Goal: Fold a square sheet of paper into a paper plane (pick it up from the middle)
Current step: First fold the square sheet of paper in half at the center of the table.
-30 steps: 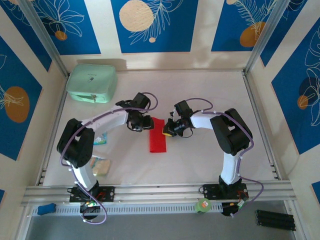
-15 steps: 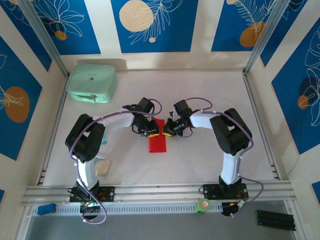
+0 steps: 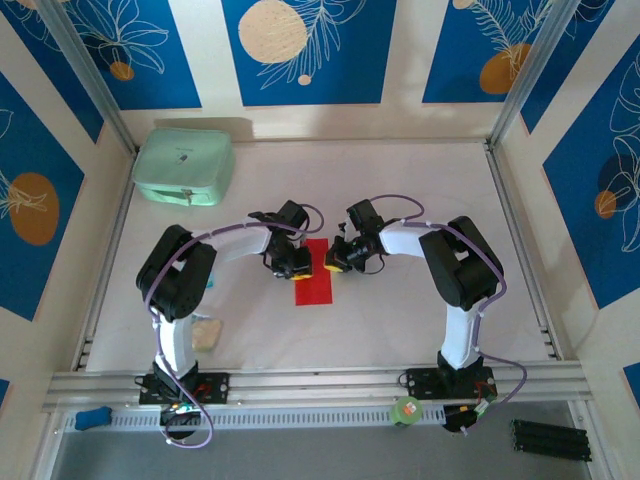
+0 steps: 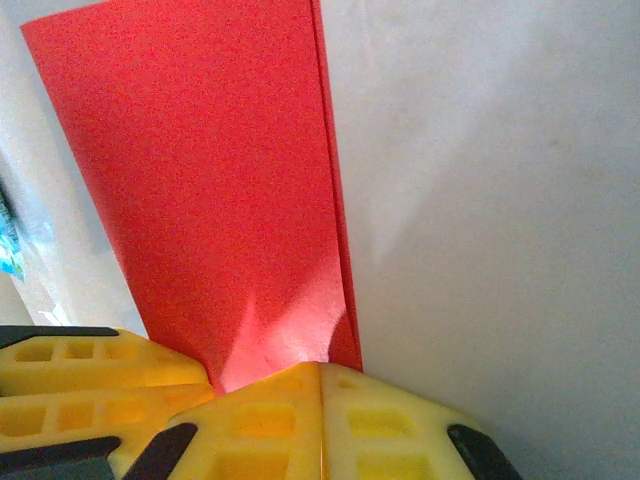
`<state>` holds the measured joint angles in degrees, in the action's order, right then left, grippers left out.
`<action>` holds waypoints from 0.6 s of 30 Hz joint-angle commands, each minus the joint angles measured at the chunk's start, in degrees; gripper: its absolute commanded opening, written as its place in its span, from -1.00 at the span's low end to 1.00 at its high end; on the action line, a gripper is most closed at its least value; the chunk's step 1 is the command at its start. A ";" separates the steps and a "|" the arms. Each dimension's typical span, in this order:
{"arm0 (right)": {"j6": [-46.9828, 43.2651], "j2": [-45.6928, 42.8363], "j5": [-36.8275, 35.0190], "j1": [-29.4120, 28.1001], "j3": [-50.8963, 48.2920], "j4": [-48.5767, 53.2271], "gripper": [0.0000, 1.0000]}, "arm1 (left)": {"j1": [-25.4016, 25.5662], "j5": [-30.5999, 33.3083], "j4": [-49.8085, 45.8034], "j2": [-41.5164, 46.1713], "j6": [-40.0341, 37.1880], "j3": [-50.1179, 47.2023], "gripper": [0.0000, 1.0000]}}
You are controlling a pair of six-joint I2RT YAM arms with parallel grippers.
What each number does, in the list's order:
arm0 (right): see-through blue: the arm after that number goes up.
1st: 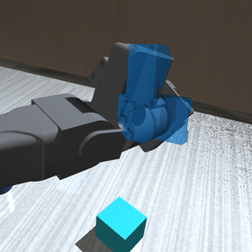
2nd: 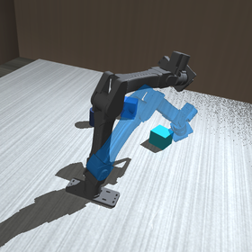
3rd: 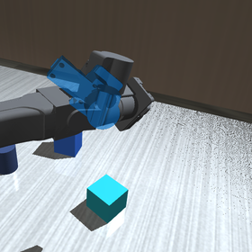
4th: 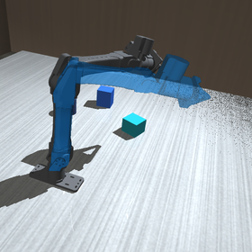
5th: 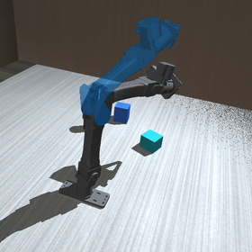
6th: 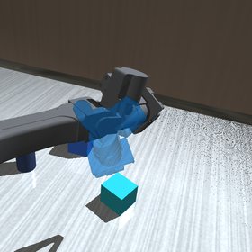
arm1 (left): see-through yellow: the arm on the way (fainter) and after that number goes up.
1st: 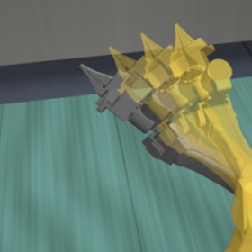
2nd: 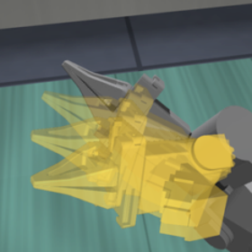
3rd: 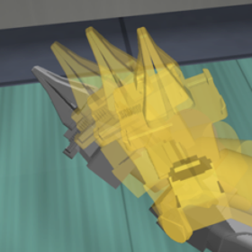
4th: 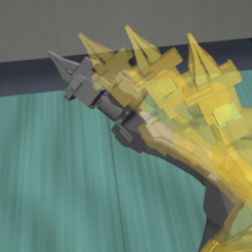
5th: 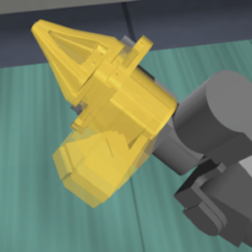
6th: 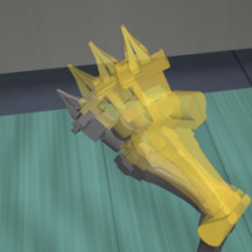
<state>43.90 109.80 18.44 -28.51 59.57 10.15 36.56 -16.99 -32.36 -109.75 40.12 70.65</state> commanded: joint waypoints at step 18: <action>-1.53 4.08 -6.92 0.08 0.26 7.43 -0.87 | -0.74 3.37 -3.94 1.71 -4.10 -7.57 -0.69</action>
<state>43.40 110.39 18.02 -28.51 60.77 11.62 36.23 -15.40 -30.28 -108.07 37.36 66.83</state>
